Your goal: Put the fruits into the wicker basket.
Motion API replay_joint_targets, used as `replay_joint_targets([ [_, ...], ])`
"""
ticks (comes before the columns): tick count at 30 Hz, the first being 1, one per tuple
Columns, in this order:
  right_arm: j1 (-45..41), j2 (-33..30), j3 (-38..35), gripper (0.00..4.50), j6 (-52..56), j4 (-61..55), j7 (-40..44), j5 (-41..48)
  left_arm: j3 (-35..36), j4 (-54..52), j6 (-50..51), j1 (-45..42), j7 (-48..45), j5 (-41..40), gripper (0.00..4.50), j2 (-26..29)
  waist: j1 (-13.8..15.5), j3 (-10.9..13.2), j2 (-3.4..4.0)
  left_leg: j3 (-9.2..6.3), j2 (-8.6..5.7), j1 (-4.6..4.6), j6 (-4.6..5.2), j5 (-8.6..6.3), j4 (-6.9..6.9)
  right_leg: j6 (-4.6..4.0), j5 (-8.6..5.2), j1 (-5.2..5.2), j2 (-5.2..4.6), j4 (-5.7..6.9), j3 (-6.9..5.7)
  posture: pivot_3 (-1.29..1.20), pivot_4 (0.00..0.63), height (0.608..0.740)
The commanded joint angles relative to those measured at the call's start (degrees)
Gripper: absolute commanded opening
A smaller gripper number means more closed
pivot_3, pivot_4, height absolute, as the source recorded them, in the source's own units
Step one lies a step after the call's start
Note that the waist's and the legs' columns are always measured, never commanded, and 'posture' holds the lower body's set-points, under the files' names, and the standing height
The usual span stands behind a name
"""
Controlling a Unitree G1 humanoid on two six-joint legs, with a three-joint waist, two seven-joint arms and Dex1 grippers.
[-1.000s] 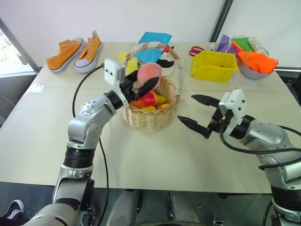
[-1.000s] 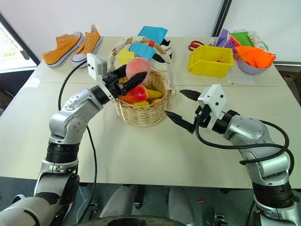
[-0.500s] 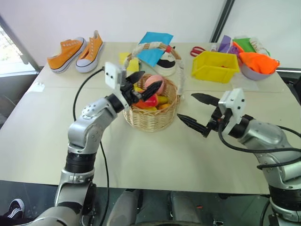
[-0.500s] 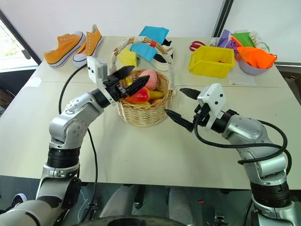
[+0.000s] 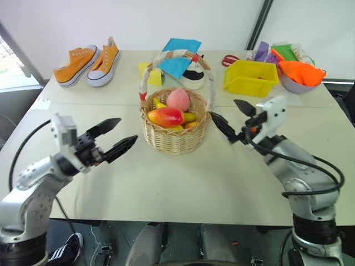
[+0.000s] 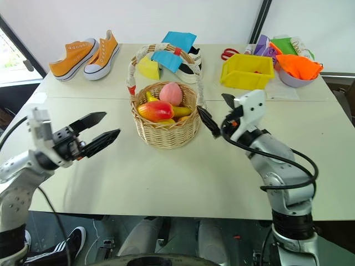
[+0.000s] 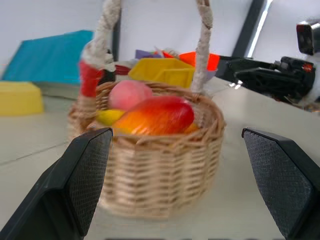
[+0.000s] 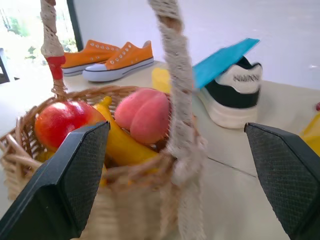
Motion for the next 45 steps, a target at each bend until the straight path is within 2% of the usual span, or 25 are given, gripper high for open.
replay_joint_targets([
  [1, -3.9, 0.9, 1.0, 4.5, 0.0, 2.6, -1.4, -2.2, 3.1, 2.3, -5.3, 2.9, -3.0, 1.5, 4.44, 0.0, -0.1, 0.0, 0.0, 0.0, -0.01, 0.0, 0.0, 0.0, -0.01, 0.0, 0.0, 0.01, 0.0, -0.05, 0.0, 0.0, 0.15, 0.74],
  [5, -8.5, 2.4, 1.5, 4.5, -1.4, 8.5, -2.8, -5.0, 4.1, 3.9, -8.9, 7.1, -6.3, 2.2, 4.44, 0.4, -0.2, 0.0, 0.0, 0.0, 0.01, -0.01, 0.05, 0.03, -0.08, 0.01, 0.02, -0.02, 0.02, -0.1, -0.01, 0.0, 0.15, 0.74],
  [11, -12.1, 4.5, 3.3, 4.5, -4.1, 14.4, -1.7, -7.9, 4.4, 3.9, -11.4, 8.6, -6.2, 2.4, 4.44, 0.1, -0.2, 0.0, 0.0, 0.0, 0.02, 0.0, 0.03, 0.01, -0.11, 0.02, 0.03, -0.03, 0.02, -0.09, 0.0, 0.0, 0.15, 0.74],
  [14, -11.7, 4.6, 4.0, 3.67, -4.0, 15.5, -0.8, -8.8, 4.0, 4.0, -12.3, 8.6, -5.9, 2.9, 4.5, -0.1, -0.3, 0.0, 0.0, 0.0, 0.02, 0.0, 0.03, 0.01, -0.11, 0.03, 0.04, -0.03, 0.03, -0.09, -0.01, 0.0, 0.15, 0.74],
  [20, -11.1, 5.0, 2.9, 0.66, -4.0, 14.3, -0.5, -8.7, 2.5, 4.5, -12.2, 7.4, -5.7, 2.7, 4.5, -0.2, -0.3, 0.0, 0.01, 0.0, 0.02, 0.0, 0.04, 0.02, -0.11, 0.07, 0.06, -0.04, 0.04, -0.08, -0.01, 0.0, 0.15, 0.74],
  [21, -10.9, 5.1, 2.5, 0.22, -4.0, 14.1, -0.6, -8.5, 2.0, 4.9, -12.2, 6.9, -5.7, 2.8, 4.5, -0.3, -0.3, 0.0, 0.01, 0.0, 0.02, 0.0, 0.04, 0.02, -0.11, 0.08, 0.07, -0.04, 0.04, -0.08, -0.01, 0.0, 0.15, 0.74],
  [22, -10.8, 5.0, 2.1, 0.1, -4.0, 14.0, -0.6, -8.3, 1.7, 5.3, -12.2, 6.3, -5.7, 2.8, 4.5, -0.3, -0.3, 0.0, 0.01, 0.0, 0.02, 0.0, 0.03, 0.02, -0.11, 0.08, 0.07, -0.04, 0.04, -0.08, -0.01, 0.0, 0.15, 0.74],
  [25, -10.5, 4.0, -0.5, 0.1, -3.8, 13.3, -0.8, -7.6, -0.1, 6.1, -11.8, 4.0, -5.6, 2.6, 4.5, -0.6, -0.1, 0.0, 0.01, 0.0, 0.02, 0.0, 0.03, 0.01, -0.11, 0.16, 0.11, -0.04, 0.04, -0.07, -0.02, 0.0, 0.15, 0.74],
  [29, -8.1, -0.6, -6.4, 0.1, -4.6, 12.6, 1.3, -6.6, -3.5, 6.8, -11.1, 0.4, -5.6, 2.6, 4.5, -1.1, 0.2, 0.0, 0.01, 0.0, -0.03, -0.02, 0.04, 0.02, -0.11, 0.2, 0.13, -0.04, 0.01, -0.09, -0.02, 0.0, 0.15, 0.74],
  [35, 1.0, -10.9, -22.1, 0.1, -7.3, 13.8, 3.6, -5.4, -10.2, 12.3, -11.3, -8.6, -7.4, 4.1, 4.5, -3.3, 1.1, 0.0, 0.03, 0.0, -0.04, -0.03, 0.1, 0.04, -0.1, 0.22, 0.14, 0.05, 0.0, -0.11, -0.03, 0.0, 0.15, 0.74],
  [37, 3.6, -13.3, -25.6, 0.1, -8.4, 14.3, 4.2, -5.7, -11.6, 13.6, -11.3, -10.7, -8.3, 4.4, 4.5, -3.6, 1.0, 0.0, 0.03, 0.04, -0.03, -0.03, 0.14, 0.05, -0.11, 0.23, 0.14, 0.19, 0.0, -0.1, 0.0, 0.0, 0.15, 0.74],
  [40, 8.7, -16.9, -34.5, 0.1, -11.7, 18.0, 3.1, -7.4, -15.0, 15.4, -9.0, -14.1, -11.8, 4.0, 4.5, -3.0, 1.1, 0.0, 0.05, 0.04, 0.01, -0.03, 0.15, 0.06, -0.11, 0.23, 0.14, 0.19, 0.03, -0.07, -0.01, 0.0, 0.15, 0.74],
  [45, 12.7, -16.6, -36.7, 0.1, -16.1, 19.1, 2.0, -9.0, -17.8, 18.7, -8.9, -17.0, -16.6, 5.1, 4.5, -2.6, 0.0, 0.0, 0.15, 0.07, 0.02, -0.01, 0.16, 0.07, -0.09, 0.23, 0.14, 0.24, 0.04, -0.05, 0.01, 0.0, 0.15, 0.74],
])
